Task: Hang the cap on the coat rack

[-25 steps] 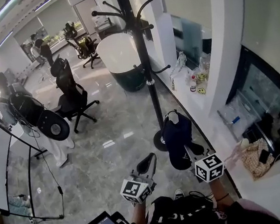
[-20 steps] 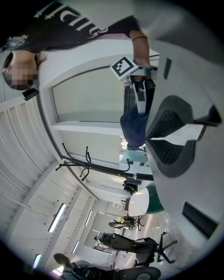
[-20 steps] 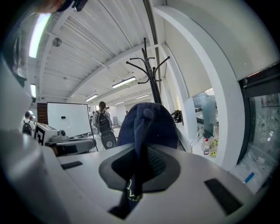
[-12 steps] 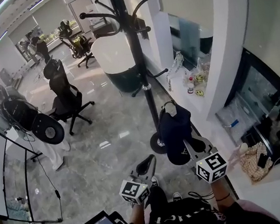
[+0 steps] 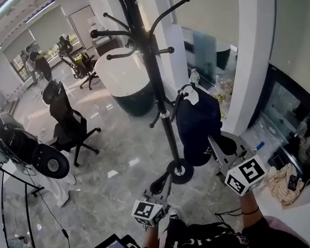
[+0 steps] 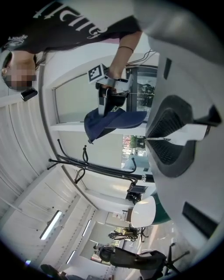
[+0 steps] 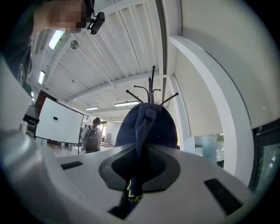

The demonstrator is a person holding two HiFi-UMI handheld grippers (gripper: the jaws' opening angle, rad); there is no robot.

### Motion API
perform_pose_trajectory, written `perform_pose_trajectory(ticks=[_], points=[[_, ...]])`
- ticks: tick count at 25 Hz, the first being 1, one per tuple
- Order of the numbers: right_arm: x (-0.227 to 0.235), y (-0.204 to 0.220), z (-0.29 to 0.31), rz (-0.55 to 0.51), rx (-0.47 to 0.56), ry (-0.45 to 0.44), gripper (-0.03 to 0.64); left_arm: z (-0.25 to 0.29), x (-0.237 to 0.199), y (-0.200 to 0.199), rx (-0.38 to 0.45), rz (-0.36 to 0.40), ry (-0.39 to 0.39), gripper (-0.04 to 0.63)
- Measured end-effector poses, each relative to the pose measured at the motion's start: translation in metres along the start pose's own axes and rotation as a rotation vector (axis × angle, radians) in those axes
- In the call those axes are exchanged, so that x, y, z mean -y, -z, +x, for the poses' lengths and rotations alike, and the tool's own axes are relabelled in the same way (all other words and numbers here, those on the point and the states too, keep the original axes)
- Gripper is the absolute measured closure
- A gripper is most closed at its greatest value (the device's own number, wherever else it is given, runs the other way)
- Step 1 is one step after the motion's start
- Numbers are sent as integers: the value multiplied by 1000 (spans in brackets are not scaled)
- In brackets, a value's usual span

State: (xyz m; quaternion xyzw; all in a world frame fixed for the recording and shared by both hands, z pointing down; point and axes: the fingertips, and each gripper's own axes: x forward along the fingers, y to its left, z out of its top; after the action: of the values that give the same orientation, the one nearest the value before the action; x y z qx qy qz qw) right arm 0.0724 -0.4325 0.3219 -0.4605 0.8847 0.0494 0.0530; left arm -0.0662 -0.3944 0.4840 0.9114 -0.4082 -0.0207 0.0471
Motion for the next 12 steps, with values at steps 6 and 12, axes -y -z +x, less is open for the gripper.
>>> perform_pose_trajectory(ticks=[6,12], points=[[12,-43,38,-75,78,27,594,21,-30,-13,5,-2,47,589],[25,-73,77,-115,138,48,594,32,-57,-16,10,-12,71,589]])
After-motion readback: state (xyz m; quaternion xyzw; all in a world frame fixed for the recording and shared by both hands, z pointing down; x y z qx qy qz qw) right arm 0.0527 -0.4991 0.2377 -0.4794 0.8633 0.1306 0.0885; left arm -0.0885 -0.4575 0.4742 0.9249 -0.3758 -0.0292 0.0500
